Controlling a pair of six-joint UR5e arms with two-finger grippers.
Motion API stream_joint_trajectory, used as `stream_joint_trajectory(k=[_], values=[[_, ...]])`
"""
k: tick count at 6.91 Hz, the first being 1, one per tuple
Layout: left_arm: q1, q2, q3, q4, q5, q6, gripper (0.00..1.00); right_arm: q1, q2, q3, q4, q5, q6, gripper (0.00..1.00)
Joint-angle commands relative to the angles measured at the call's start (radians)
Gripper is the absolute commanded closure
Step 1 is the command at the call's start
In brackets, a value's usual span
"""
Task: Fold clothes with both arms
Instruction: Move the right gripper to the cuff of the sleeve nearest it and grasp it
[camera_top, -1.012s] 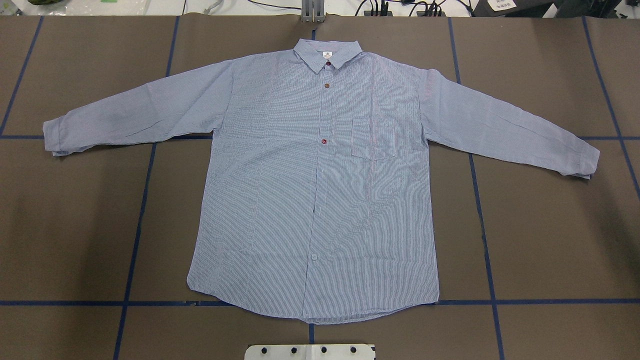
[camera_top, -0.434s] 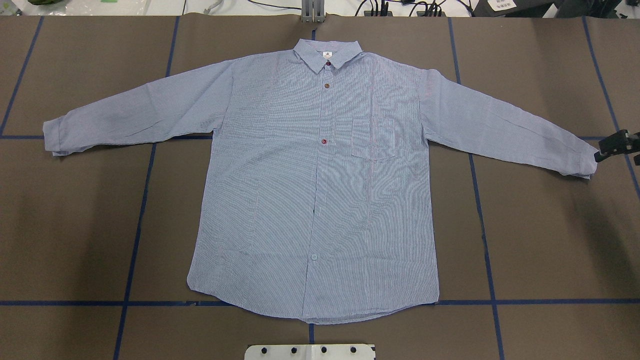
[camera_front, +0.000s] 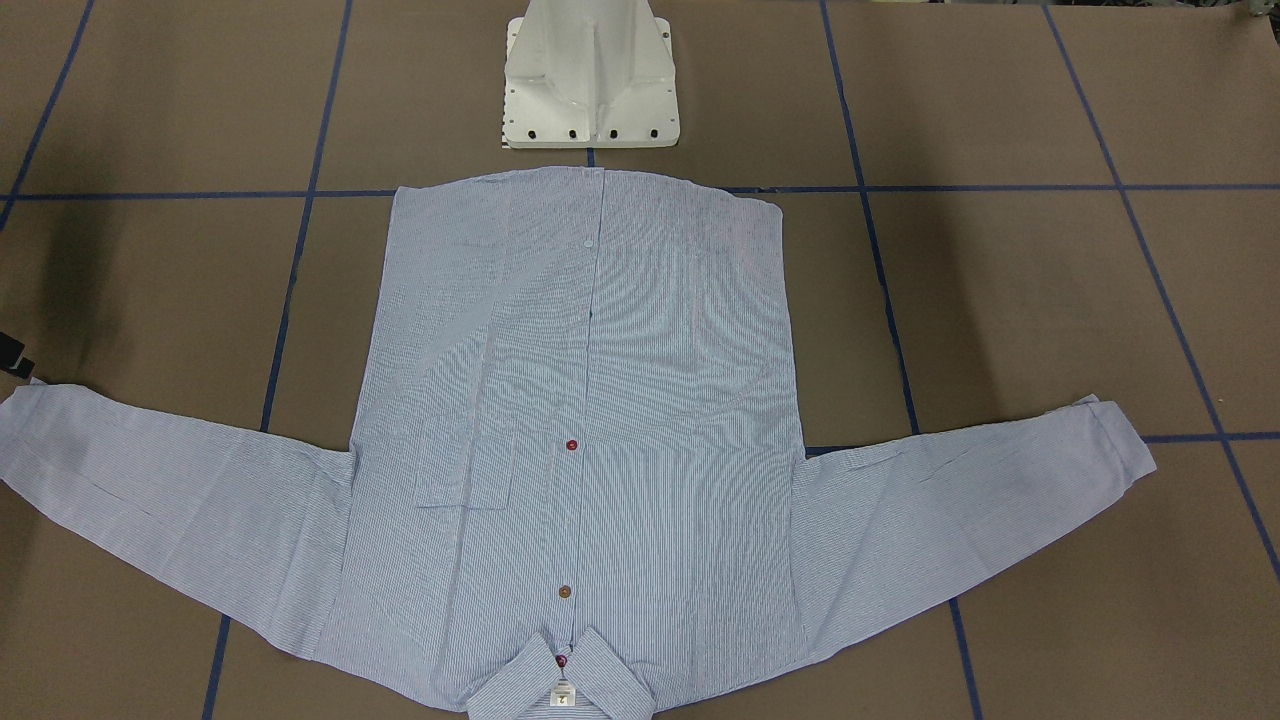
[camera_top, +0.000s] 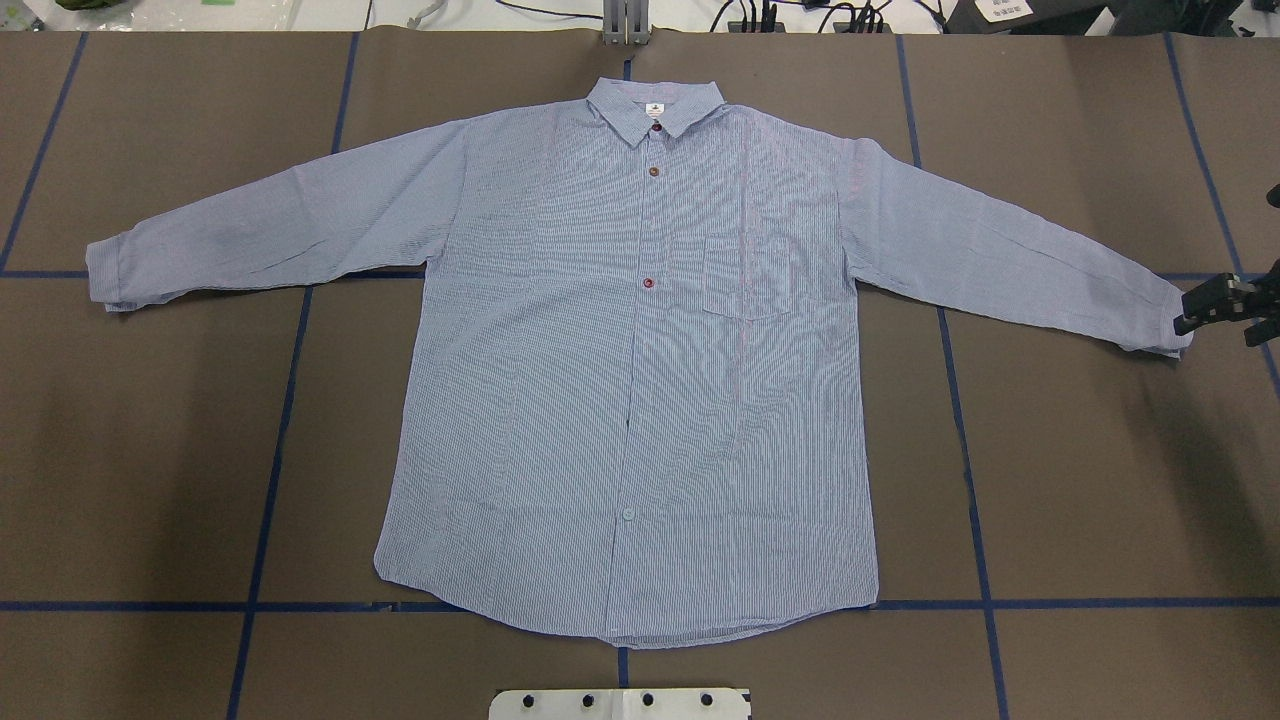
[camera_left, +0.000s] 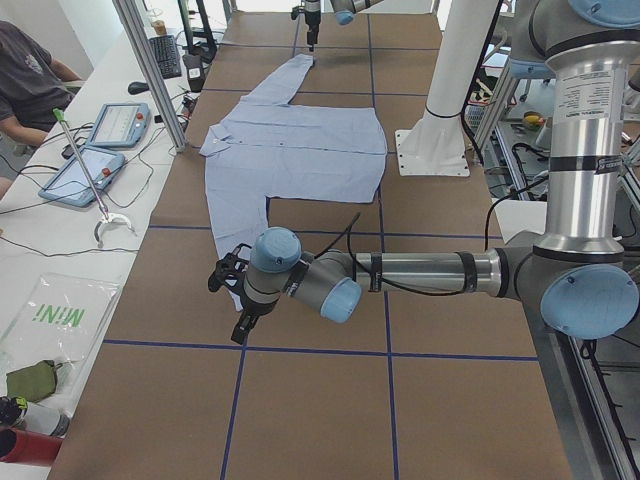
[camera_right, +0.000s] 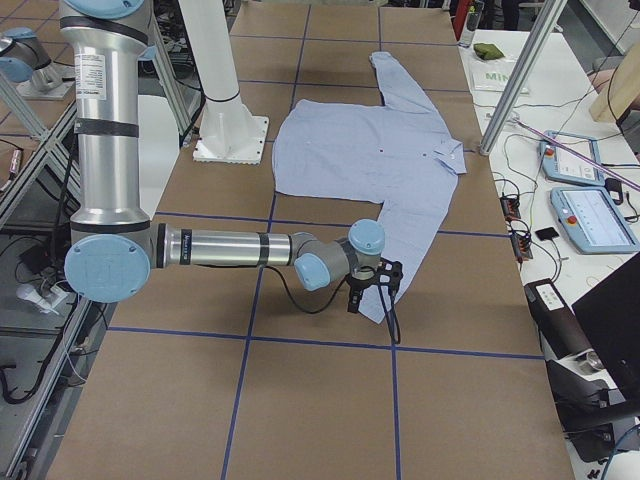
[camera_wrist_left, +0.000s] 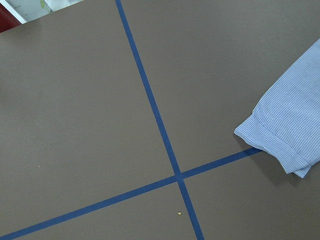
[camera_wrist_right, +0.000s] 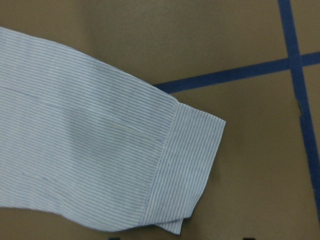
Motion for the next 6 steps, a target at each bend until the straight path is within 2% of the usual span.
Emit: stream_joint_trajectory(k=[1, 6], values=[[0.002, -0.001, 0.001, 0.0, 0.0, 0.0, 0.01, -0.016, 0.01, -0.134, 0.255, 0.0, 0.174, 0.2], [0.002, -0.001, -0.001, 0.0, 0.0, 0.0, 0.01, -0.041, 0.027, -0.136, 0.251, 0.0, 0.26, 0.27]])
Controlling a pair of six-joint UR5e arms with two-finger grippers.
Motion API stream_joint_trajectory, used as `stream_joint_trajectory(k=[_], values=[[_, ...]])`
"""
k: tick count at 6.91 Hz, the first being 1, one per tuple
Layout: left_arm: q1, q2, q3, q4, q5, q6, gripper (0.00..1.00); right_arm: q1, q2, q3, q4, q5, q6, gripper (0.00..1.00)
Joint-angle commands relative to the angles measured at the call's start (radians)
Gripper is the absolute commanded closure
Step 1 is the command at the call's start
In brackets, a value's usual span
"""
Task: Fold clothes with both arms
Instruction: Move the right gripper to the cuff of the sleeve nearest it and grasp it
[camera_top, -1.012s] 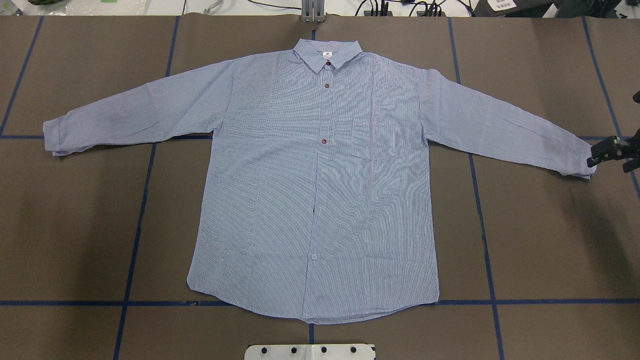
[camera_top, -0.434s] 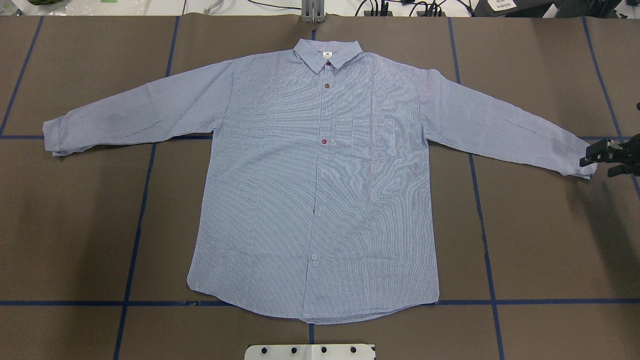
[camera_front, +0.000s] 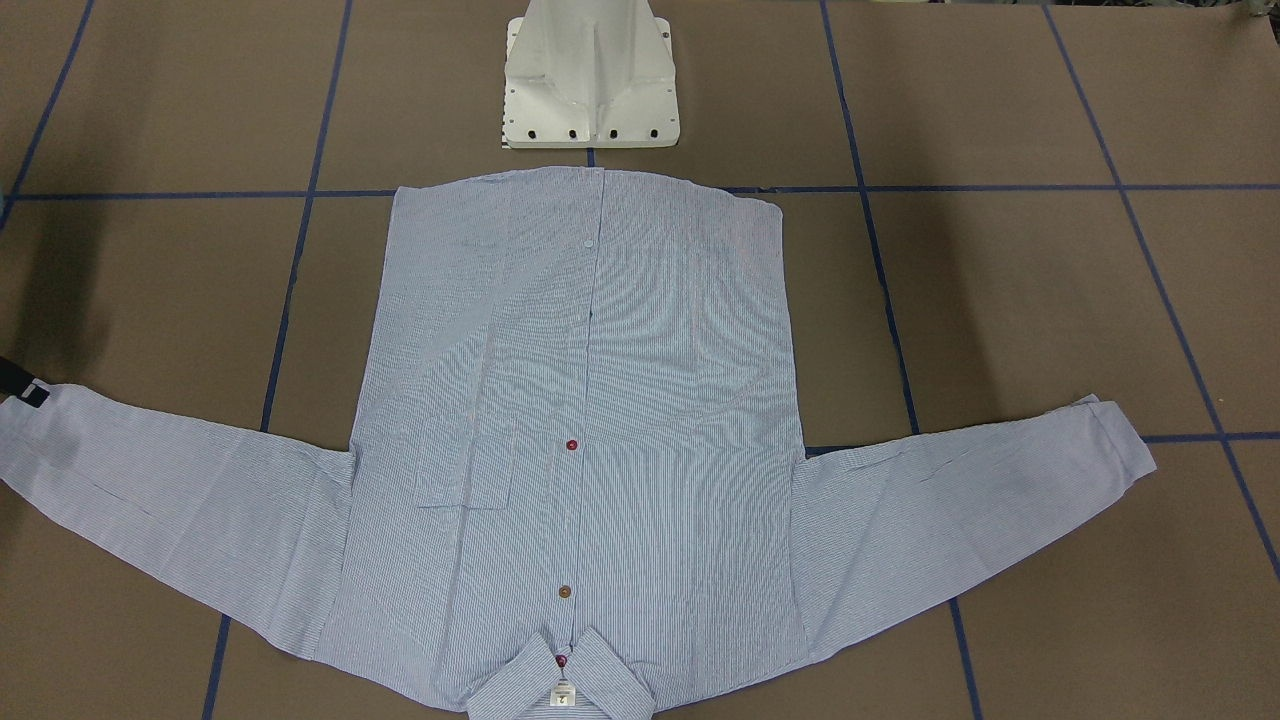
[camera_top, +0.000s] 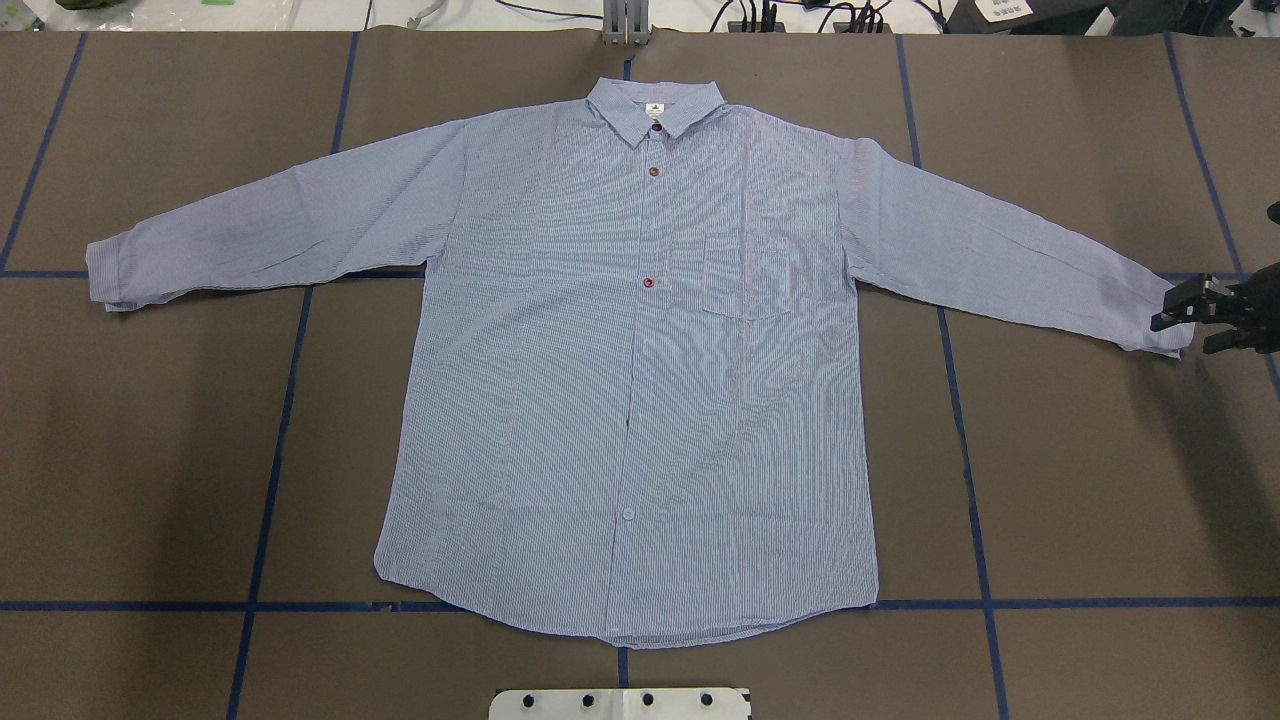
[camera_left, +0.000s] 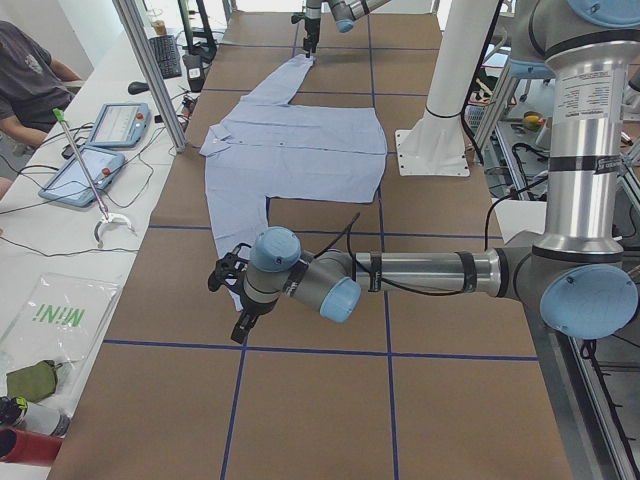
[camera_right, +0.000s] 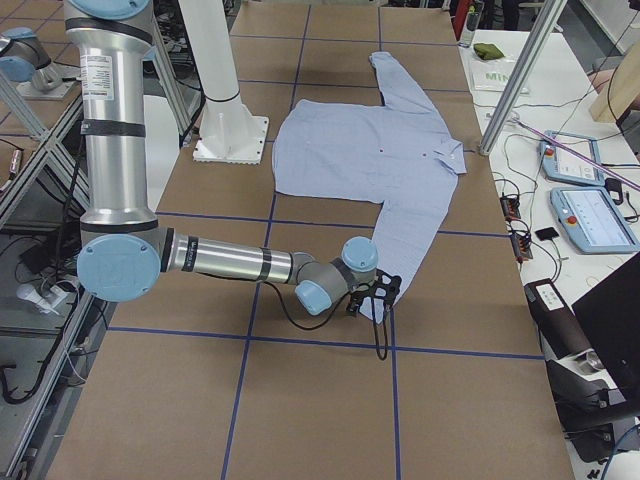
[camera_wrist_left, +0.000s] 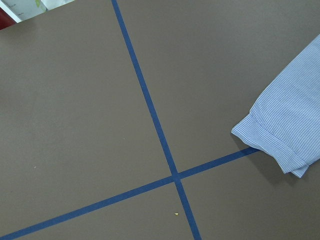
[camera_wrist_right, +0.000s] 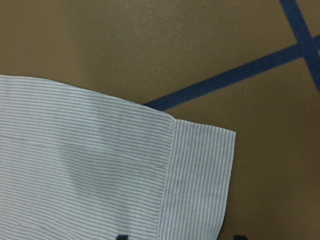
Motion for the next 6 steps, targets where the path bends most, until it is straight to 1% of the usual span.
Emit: stream_joint_trajectory(k=[1, 2, 3, 4, 5, 6], values=[[0.0, 0.0, -0.001, 0.001, 0.0, 0.0, 0.01, -0.011, -0.001, -0.002, -0.001, 0.003, 0.006, 0.28], [0.0, 0.0, -0.001, 0.001, 0.0, 0.0, 0.01, -0.011, -0.004, 0.0, -0.001, 0.004, 0.006, 0.29], [-0.002, 0.0, 0.001, 0.001, 0.001, 0.0, 0.01, -0.011, -0.009, 0.001, -0.001, 0.006, 0.007, 0.41], [0.0, 0.0, -0.001, 0.001, 0.0, -0.002, 0.01, -0.011, -0.01, 0.001, -0.001, 0.003, 0.017, 0.73], [0.0, -0.002, -0.001, 0.001, 0.0, -0.002, 0.01, -0.009, -0.015, -0.002, 0.001, 0.001, 0.017, 0.87], [0.0, -0.005, -0.001, 0.001, 0.0, -0.008, 0.01, -0.009, -0.023, 0.007, 0.001, 0.001, 0.017, 0.95]])
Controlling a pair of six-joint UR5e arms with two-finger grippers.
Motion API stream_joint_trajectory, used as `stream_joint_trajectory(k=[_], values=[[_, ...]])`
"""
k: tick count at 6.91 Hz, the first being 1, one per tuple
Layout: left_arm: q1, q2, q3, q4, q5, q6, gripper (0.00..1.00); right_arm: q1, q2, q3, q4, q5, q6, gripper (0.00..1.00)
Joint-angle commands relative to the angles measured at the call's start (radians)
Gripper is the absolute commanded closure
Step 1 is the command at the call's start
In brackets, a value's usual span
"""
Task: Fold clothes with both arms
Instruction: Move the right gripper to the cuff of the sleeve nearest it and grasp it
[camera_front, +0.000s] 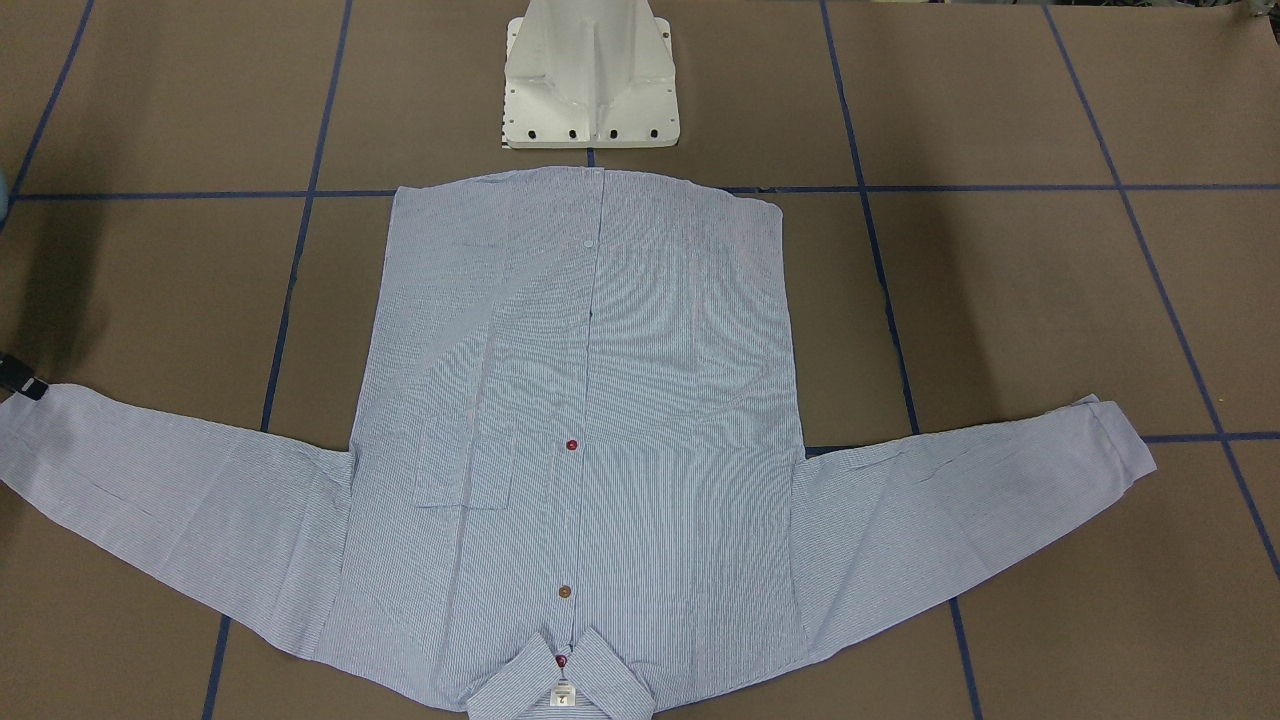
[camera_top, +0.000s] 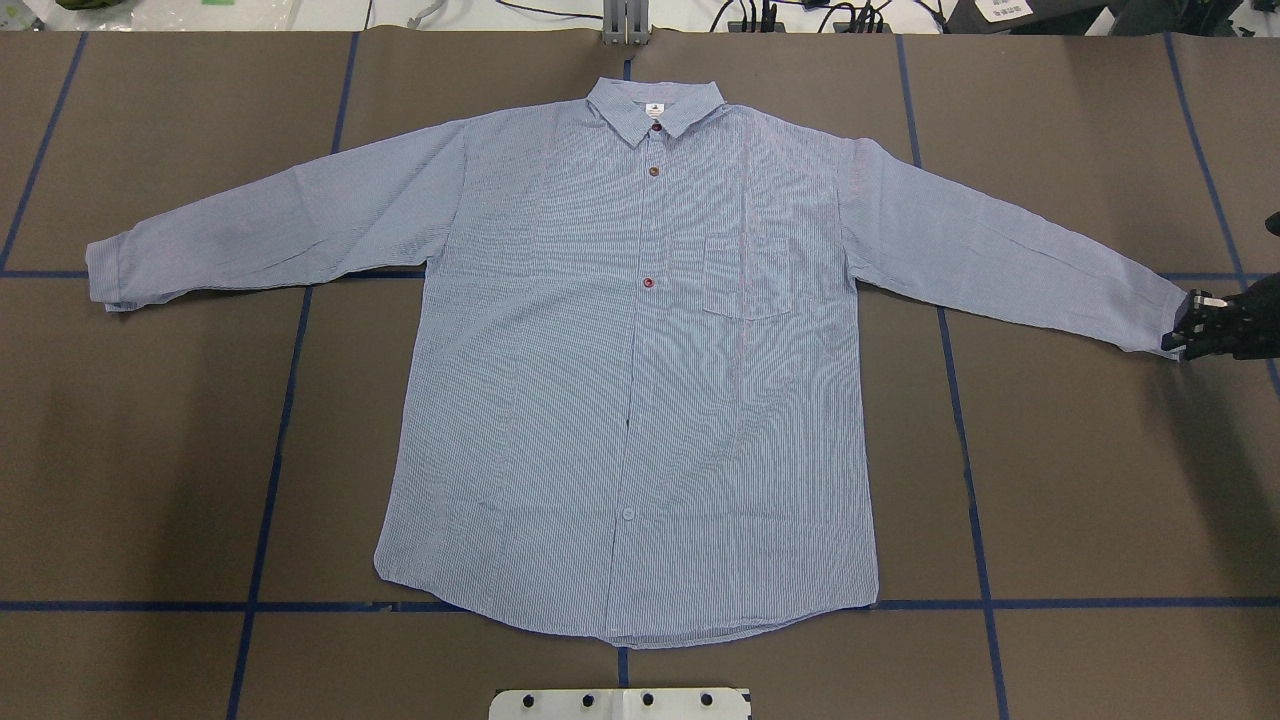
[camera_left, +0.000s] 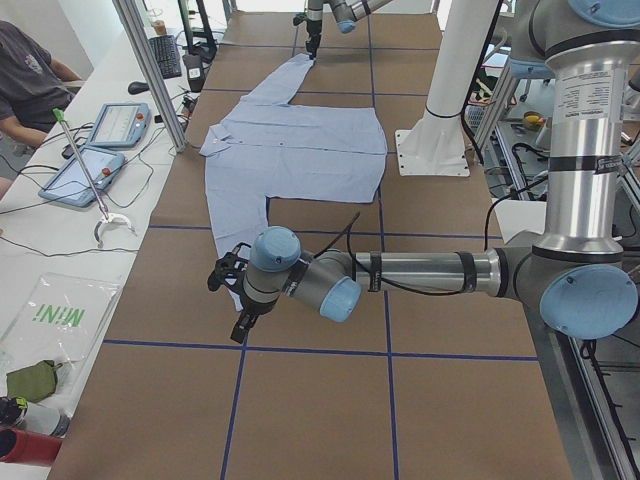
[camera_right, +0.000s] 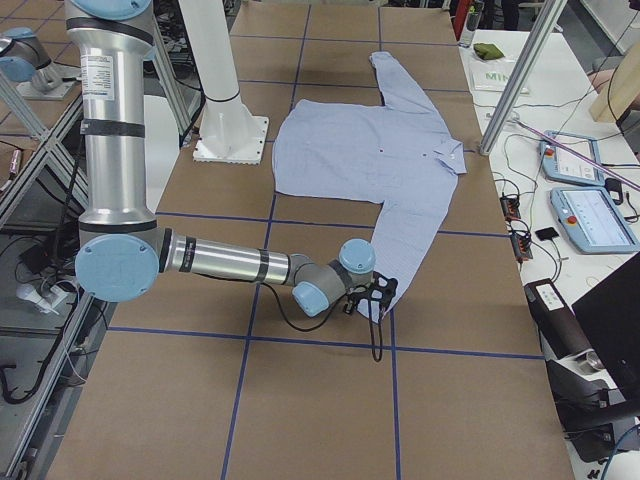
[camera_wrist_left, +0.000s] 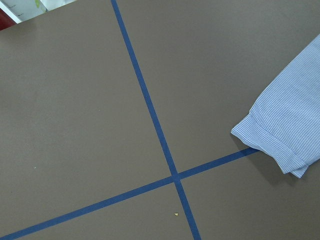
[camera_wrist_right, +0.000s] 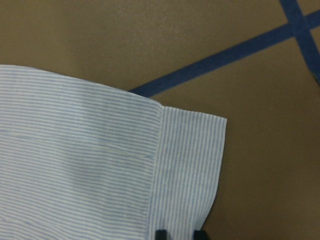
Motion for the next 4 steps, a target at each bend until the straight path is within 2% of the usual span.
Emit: stream_joint_trajectory(k=[1, 2, 4], values=[[0.0, -0.003, 0.0, 0.0, 0.0, -0.005, 0.01, 0.002, -0.011, 0.007, 0.004, -0.001, 0.001, 1.0], [0.0, -0.003, 0.0, 0.0, 0.0, -0.006, 0.01, 0.002, -0.011, 0.015, 0.004, 0.002, 0.001, 1.0], [0.0, -0.004, 0.0, 0.0, 0.0, -0.006, 0.01, 0.028, -0.003, 0.104, -0.009, 0.011, 0.003, 1.0]])
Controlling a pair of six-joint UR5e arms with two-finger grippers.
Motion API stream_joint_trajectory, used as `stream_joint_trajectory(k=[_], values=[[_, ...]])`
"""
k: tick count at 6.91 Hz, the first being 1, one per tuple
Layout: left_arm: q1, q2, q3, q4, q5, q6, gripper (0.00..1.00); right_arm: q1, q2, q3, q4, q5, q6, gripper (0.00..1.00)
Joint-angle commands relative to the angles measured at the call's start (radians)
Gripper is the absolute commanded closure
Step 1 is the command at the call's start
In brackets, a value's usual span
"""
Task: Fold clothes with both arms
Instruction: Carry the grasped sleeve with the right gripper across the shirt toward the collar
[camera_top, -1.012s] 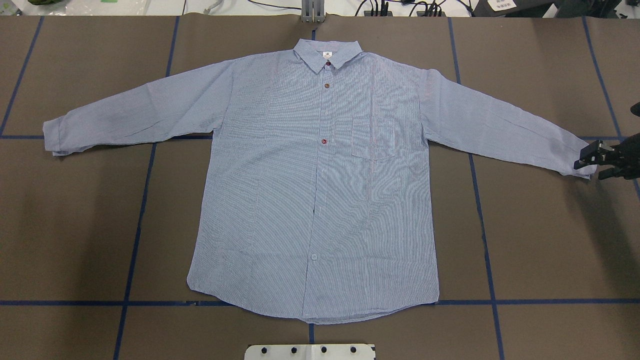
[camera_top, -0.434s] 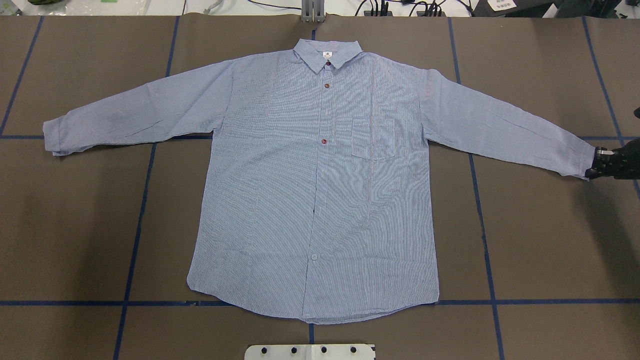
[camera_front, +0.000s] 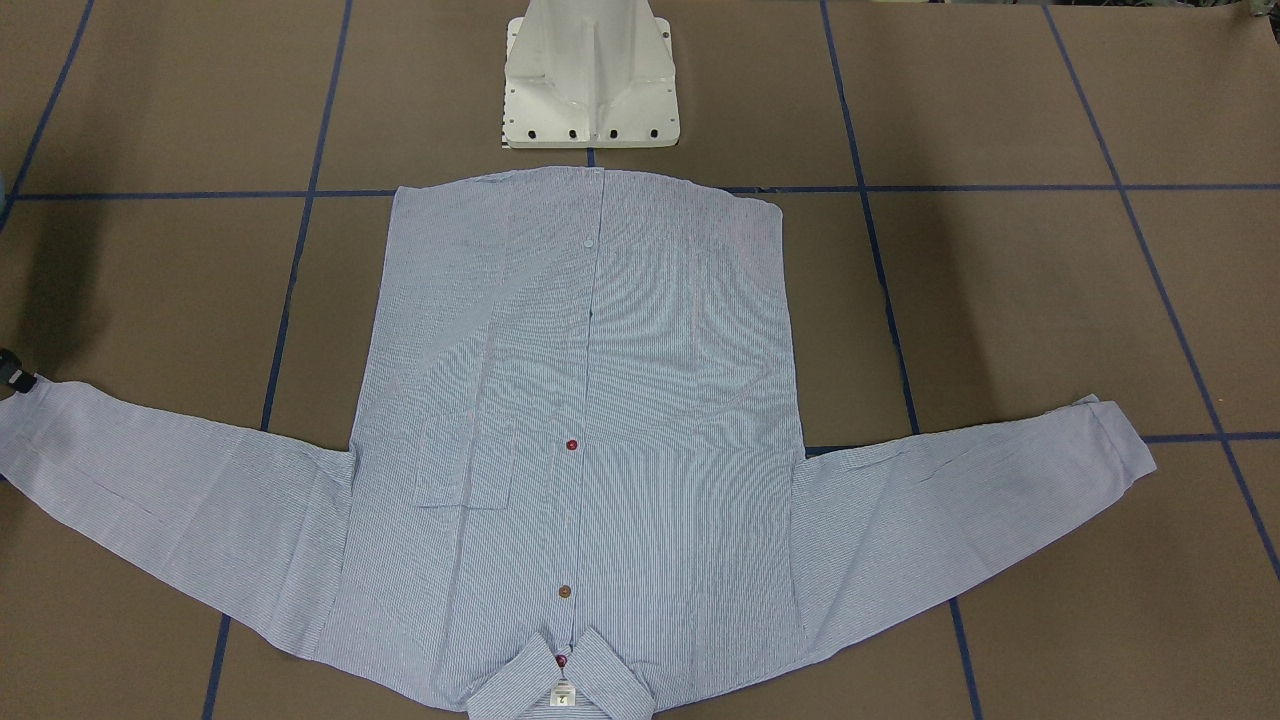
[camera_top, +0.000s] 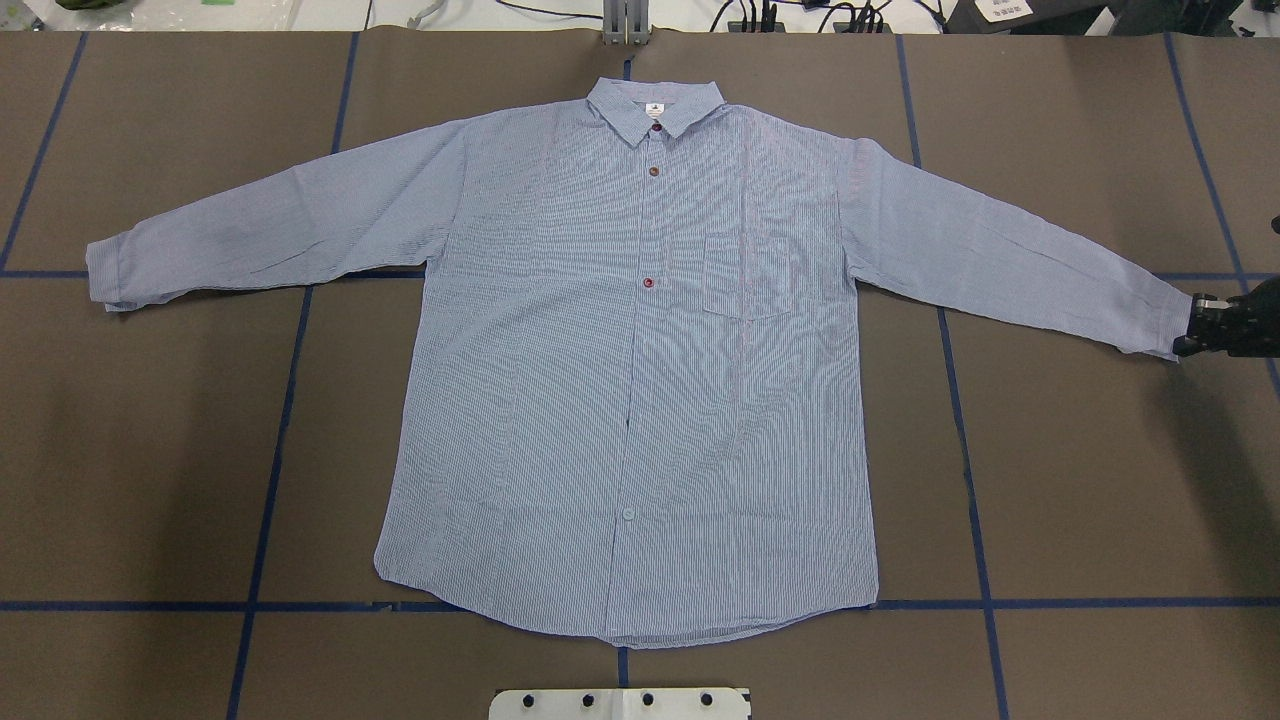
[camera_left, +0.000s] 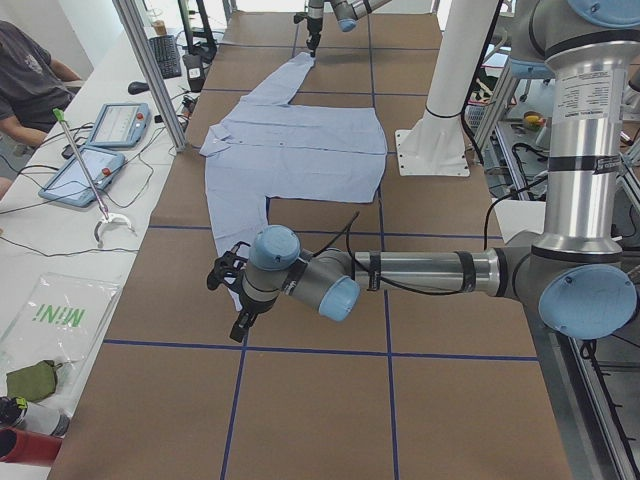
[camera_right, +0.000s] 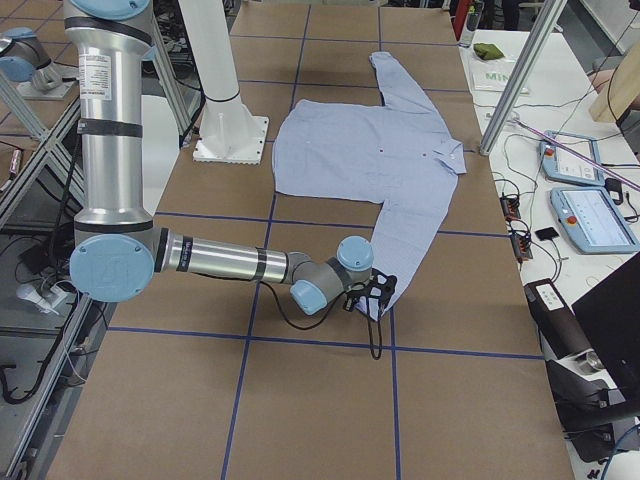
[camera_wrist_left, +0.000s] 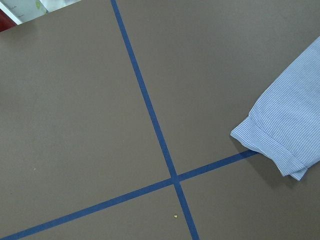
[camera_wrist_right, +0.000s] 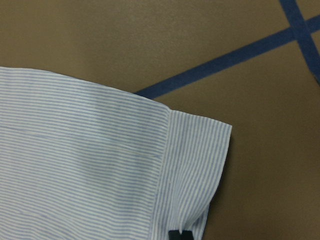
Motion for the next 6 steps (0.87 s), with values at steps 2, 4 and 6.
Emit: stream_joint_trajectory(k=[2, 4, 6], values=[[0.0, -0.001, 0.002, 0.0, 0.0, 0.001, 0.01, 0.013, 0.193, 0.091, -0.208, 0.006, 0.003, 1.0], [0.0, -0.001, 0.002, 0.0, 0.0, 0.003, 0.01, -0.064, 0.424, 0.102, -0.43, -0.005, 0.07, 1.0], [0.0, -0.001, 0.002, 0.0, 0.0, 0.004, 0.01, -0.205, 0.608, 0.065, -0.445, -0.116, 0.28, 1.0]])
